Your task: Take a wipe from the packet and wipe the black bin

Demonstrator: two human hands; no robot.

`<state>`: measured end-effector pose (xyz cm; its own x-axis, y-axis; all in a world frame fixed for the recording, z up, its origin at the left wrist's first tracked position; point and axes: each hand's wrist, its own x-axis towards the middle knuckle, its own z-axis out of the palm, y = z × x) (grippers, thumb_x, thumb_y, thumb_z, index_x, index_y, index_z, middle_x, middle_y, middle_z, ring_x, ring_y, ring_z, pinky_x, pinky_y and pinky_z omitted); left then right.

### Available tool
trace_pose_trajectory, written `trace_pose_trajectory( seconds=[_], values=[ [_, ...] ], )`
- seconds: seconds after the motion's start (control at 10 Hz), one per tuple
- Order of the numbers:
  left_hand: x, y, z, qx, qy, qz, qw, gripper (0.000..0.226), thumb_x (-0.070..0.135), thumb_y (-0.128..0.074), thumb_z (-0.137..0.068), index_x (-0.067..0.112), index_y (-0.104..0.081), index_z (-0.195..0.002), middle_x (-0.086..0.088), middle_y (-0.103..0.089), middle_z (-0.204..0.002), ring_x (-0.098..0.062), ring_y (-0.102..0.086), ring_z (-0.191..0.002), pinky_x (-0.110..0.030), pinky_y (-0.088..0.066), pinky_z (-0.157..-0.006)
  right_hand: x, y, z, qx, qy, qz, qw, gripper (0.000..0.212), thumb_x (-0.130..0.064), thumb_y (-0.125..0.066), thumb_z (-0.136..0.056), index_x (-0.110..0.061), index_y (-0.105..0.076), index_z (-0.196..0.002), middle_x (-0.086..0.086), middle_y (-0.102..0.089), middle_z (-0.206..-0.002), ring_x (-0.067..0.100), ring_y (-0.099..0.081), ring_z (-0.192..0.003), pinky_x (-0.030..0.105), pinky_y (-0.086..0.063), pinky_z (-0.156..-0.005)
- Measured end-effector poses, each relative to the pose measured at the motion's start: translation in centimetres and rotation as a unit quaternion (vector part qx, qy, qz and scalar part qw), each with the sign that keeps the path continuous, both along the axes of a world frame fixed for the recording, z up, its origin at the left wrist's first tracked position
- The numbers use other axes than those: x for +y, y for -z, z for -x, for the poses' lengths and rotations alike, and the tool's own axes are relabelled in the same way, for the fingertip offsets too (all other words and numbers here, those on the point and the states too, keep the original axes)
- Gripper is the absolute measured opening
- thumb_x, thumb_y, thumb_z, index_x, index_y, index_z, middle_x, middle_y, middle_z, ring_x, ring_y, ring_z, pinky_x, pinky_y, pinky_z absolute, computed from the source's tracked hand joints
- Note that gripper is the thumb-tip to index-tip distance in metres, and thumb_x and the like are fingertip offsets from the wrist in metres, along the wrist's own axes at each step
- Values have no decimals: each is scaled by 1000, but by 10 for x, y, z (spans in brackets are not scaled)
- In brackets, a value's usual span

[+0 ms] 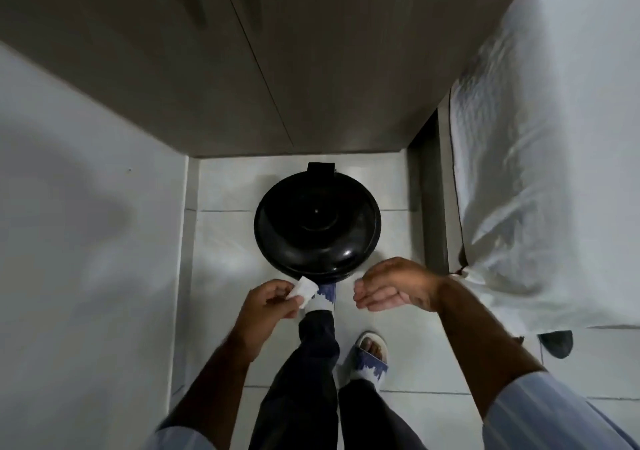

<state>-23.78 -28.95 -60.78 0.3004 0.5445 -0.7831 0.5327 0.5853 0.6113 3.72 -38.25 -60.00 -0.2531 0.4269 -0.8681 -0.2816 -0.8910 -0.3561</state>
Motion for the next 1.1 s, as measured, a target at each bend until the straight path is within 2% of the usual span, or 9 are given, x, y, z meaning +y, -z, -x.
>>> trace_pose_trajectory(
  seconds=[0.1, 0.2, 0.3, 0.4, 0.6, 0.7, 0.9, 1.0, 1.1],
  values=[
    [-4, 5, 19, -4, 161, 197, 967, 29, 9, -80, -81, -2, -71, -106, -23, -75, -103, -27, -71, -87, -30, -60, -78, -8, 18, 5, 8, -122, 50, 991, 28, -13, -72, -91, 2, -72, -115, 20, -76, -113, 33, -73, -108, 42, -56, -101],
    [-2, 18, 25, 51, 211, 204, 955, 25, 10, -82, -78, -1, -73, -98, -23, -76, -93, -23, -72, -80, -31, -61, -78, -12, 31, 9, -30, -152, 80, 985, 22, -12, -72, -91, -4, -75, -111, 18, -76, -113, 32, -73, -110, 42, -56, -101],
    [8, 38, 9, 126, 111, 69, 983, 9, 6, -79, -80, 2, -75, -87, -17, -71, -78, -22, -66, -68, -40, -59, -77, -12, 52, 13, -166, -156, 36, 973, 29, -21, -78, -86, -15, -74, -115, 7, -72, -119, 24, -68, -113, 39, -56, -100],
    [19, 45, -13, 141, 51, 31, 988, 14, 7, -76, -83, 2, -75, -96, -17, -73, -84, -24, -67, -72, -41, -59, -83, -9, 60, 15, -223, -122, 4, 967, 40, -27, -80, -83, -18, -71, -121, 2, -67, -126, 22, -62, -117, 40, -53, -102],
    [40, 52, -60, 127, 42, -38, 990, 24, 17, -75, -85, 5, -74, -106, -9, -74, -83, -18, -69, -71, -38, -62, -84, 2, 66, 15, -265, -80, -41, 960, 45, -29, -81, -82, -22, -69, -125, 0, -70, -127, 19, -63, -121, 31, -47, -103],
    [48, 51, -73, 142, 30, -79, 986, 29, 19, -73, -87, 6, -71, -113, -8, -75, -93, -16, -71, -75, -33, -61, -82, 9, 59, 14, -311, -86, -84, 943, 47, -27, -77, -87, -18, -65, -132, 0, -65, -133, 19, -61, -123, 29, -45, -106],
    [49, 39, -79, 100, 15, -61, 993, 19, 21, -75, -86, 15, -72, -104, 0, -72, -93, -19, -73, -88, -38, -60, -92, 12, 58, 7, -321, -83, -103, 938, 53, -29, -77, -87, -17, -62, -137, 1, -62, -141, 18, -60, -127, 22, -42, -100],
    [46, 33, -77, 105, 20, -63, 992, 22, 18, -75, -87, 11, -69, -107, -3, -71, -95, -25, -73, -92, -41, -59, -94, 11, 52, 4, -322, -88, -106, 937, 52, -30, -76, -88, -19, -61, -137, 1, -61, -142, 19, -58, -128, 21, -40, -96],
    [37, 15, -67, 123, 25, -50, 991, 37, 14, -71, -89, 2, -63, -123, -15, -71, -113, -30, -72, -97, -42, -58, -96, 7, 35, 2, -337, -99, -91, 932, 49, -31, -75, -89, -21, -63, -135, 1, -61, -141, 20, -58, -129, 24, -42, -100]
  ],
)
